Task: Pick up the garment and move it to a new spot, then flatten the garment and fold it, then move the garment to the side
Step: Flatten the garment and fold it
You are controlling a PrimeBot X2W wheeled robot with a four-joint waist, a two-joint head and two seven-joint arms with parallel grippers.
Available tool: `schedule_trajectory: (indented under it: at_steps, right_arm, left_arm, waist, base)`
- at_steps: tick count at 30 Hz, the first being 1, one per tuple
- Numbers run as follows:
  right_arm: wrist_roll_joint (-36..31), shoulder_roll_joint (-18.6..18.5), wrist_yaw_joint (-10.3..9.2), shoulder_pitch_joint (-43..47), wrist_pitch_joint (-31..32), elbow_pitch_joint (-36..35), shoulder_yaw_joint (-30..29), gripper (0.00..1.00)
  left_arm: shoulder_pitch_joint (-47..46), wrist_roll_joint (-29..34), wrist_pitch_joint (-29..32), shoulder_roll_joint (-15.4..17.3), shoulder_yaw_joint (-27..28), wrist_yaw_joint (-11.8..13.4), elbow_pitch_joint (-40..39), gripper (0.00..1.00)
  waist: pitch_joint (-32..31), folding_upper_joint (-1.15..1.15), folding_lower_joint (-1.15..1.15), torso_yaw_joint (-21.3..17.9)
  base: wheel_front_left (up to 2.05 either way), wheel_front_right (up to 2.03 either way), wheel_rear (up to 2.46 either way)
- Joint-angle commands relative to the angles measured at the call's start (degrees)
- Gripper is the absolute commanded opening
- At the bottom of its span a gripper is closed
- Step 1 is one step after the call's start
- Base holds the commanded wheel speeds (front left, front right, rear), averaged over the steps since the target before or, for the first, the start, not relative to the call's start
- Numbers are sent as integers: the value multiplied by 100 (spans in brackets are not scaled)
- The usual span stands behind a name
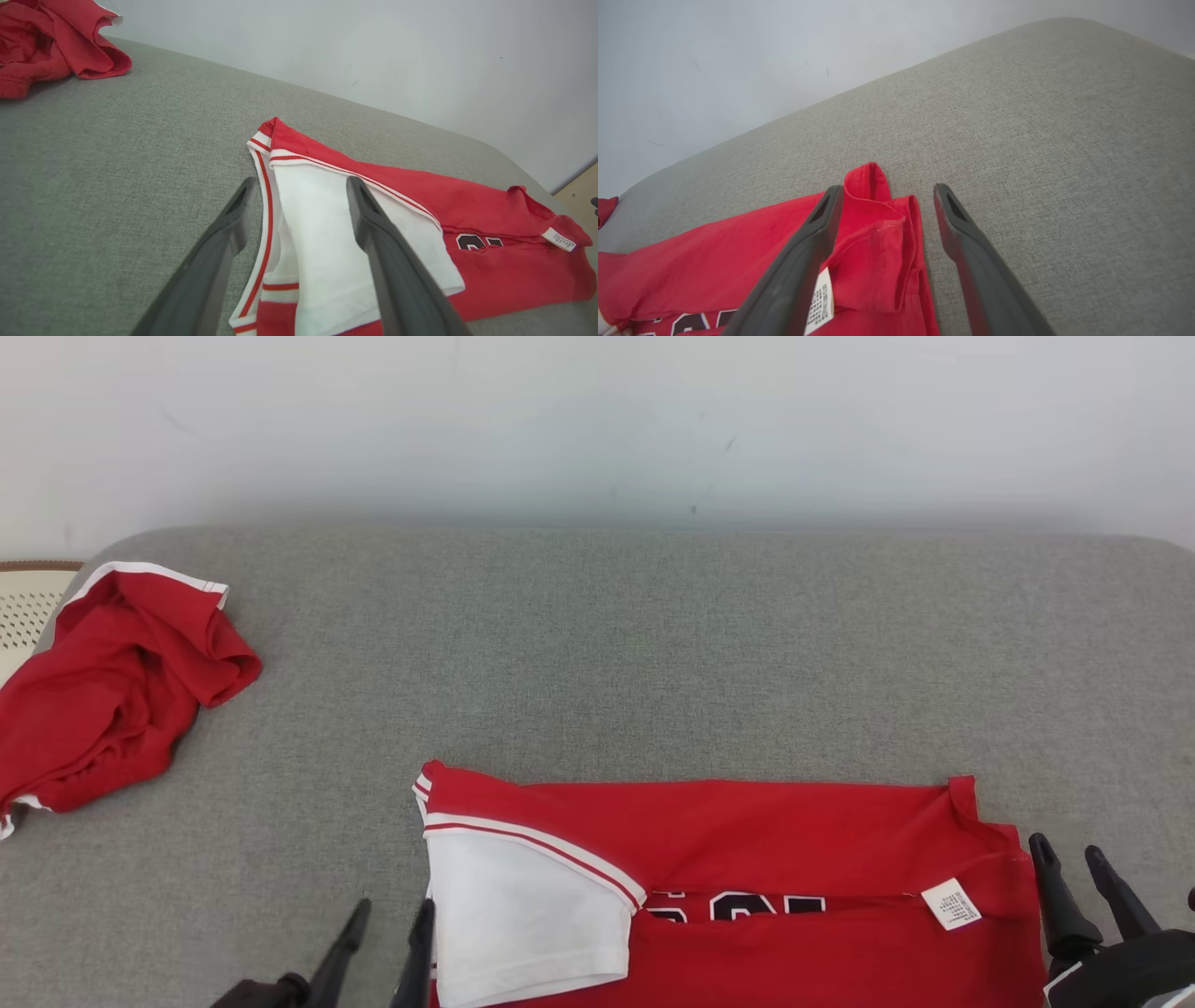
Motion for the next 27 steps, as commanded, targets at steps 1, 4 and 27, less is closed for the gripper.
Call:
schedule_trajectory:
  at_steps: [1, 4, 27]
  right_arm:
    - [-138, -11, 1, 112, -13, -107, -97, 100]
    - [-427, 35, 1, 197, 61, -211, -264, 100]
    - [-2604, 1143, 1, -173, 1159, 728, -1578, 100]
  left_arm:
    - [90, 120, -54, 34, 84, 83, -53, 100]
    - [181, 372, -88, 79, 214, 254, -136, 100]
    - [474, 1249, -104, -400, 1271, 279, -553, 100]
  waist:
    - [-27, 0, 0, 0]
    - [-72, 0, 0, 7]
    - [-99, 0, 0, 292]
  base:
    - [0, 0, 0]
    - [0, 0, 0]
    - [0, 0, 0]
